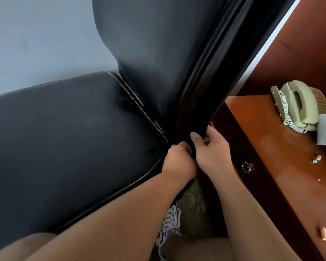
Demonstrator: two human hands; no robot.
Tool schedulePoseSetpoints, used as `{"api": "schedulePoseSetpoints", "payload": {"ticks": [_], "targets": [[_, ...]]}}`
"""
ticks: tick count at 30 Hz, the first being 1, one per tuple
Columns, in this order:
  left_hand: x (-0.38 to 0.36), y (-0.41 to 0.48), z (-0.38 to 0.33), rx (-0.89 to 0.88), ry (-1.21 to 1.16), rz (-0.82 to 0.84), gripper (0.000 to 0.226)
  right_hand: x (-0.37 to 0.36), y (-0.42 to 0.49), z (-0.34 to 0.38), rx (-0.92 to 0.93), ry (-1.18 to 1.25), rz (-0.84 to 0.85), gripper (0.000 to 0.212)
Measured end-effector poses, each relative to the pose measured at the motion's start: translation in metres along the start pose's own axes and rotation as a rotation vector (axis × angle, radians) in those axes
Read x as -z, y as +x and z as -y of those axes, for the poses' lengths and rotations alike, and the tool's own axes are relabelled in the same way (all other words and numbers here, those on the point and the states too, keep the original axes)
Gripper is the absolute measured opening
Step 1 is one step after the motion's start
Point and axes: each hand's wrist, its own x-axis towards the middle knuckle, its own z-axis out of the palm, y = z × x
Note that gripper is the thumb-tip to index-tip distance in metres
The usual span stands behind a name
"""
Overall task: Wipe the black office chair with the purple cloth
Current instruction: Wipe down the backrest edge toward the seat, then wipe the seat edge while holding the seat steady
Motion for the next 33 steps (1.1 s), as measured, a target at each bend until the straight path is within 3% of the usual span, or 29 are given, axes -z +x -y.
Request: {"api": "schedulePoseSetpoints", "payload": {"ticks": [3,7,10,12,14,18,21,25,29,33], "targets": [[0.004,-0.012,-0.007,0.072,-0.142,0.001,0.011,0.006,-0.003,0.002,-0.028,0.033,0.039,0.022],[0.021,-0.029,-0.006,0.089,-0.119,0.057,0.016,0.011,-0.009,0.007,-0.081,0.062,0.018,0.023],[0.041,-0.042,-0.005,0.105,-0.124,0.027,0.018,0.021,-0.013,0.006,-0.243,0.022,-0.010,0.045],[0.055,-0.050,-0.004,0.124,-0.163,0.001,0.020,0.027,-0.019,0.007,-0.326,-0.038,0.063,0.061],[0.067,-0.060,-0.003,0.131,-0.196,-0.017,0.022,0.027,-0.031,0.011,-0.353,-0.019,0.183,0.059],[0.080,-0.084,-0.002,0.078,-0.225,-0.002,0.021,0.007,-0.066,0.024,-0.393,0.254,0.423,0.048],[0.089,-0.101,0.000,0.026,-0.183,0.040,0.018,-0.002,-0.090,0.036,-0.551,0.616,0.496,0.040],[0.115,-0.106,0.011,-0.036,0.013,0.148,0.014,-0.013,-0.104,0.036,-0.461,0.756,0.347,0.030],[0.149,-0.094,0.032,-0.013,0.325,0.118,0.026,-0.026,-0.106,0.026,-0.338,0.496,0.021,0.022],[0.166,-0.080,0.056,0.025,0.515,0.110,0.040,-0.044,-0.114,0.025,-0.133,0.276,-0.075,0.034]]}}
